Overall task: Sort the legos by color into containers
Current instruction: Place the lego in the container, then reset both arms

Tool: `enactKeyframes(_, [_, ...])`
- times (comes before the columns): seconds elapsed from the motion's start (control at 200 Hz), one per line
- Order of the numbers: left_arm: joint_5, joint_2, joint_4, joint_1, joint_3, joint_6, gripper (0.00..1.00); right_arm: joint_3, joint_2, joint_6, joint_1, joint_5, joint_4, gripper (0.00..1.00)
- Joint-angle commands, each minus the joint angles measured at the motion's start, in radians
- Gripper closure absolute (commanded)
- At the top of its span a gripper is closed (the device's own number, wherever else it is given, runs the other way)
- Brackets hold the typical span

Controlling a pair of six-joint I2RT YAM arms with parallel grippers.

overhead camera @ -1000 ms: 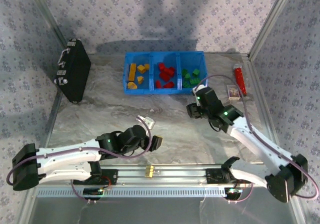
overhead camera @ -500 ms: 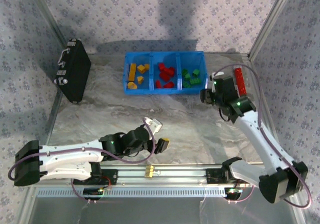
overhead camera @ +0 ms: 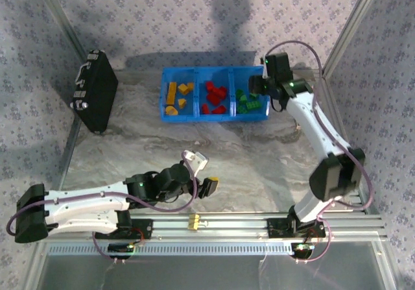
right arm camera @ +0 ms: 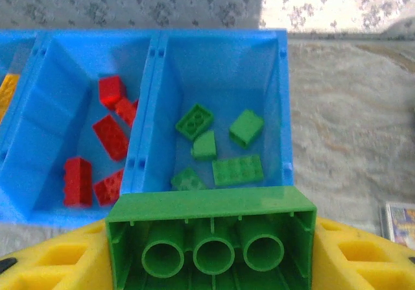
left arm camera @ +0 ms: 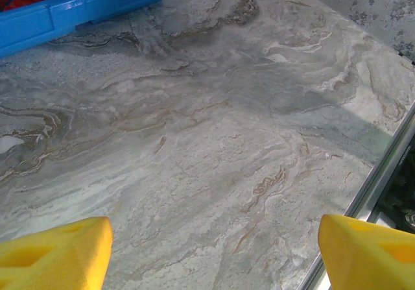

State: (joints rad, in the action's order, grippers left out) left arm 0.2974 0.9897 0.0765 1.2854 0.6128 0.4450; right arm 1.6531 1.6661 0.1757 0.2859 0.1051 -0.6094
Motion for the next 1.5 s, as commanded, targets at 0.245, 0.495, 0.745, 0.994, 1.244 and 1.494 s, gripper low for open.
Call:
enactKeyframes(0.245, [0.086, -0.142, 0.067, 0.012, -0.031, 0.032, 0.17, 0.12, 0.144, 0.001, 0.028, 0.044, -0.059, 0.01])
enactKeyframes(0.495, [0.136, -0.179, 0.094, 0.01, -0.056, 0.035, 0.17, -0.237, -0.1, 0.047, 0.039, 0.06, 0.073, 0.01])
enactKeyframes(0.745, [0.163, -0.172, 0.103, -0.006, -0.057, 0.041, 0.16, -0.498, -0.311, 0.071, 0.055, 0.045, 0.146, 0.01])
enactKeyframes(0.994, [0.069, -0.155, 0.12, -0.123, -0.029, 0.025, 0.16, -0.623, -0.47, 0.061, 0.063, 0.096, 0.182, 0.01])
enactKeyframes(1.244, [0.04, -0.026, 0.245, -0.236, 0.131, -0.09, 0.15, -0.697, -0.609, 0.015, 0.065, 0.164, 0.215, 0.01])
enactKeyframes(1.494, [0.037, 0.001, 0.27, -0.339, 0.223, -0.154, 0.15, -0.729, -0.692, -0.033, 0.07, 0.22, 0.216, 0.01])
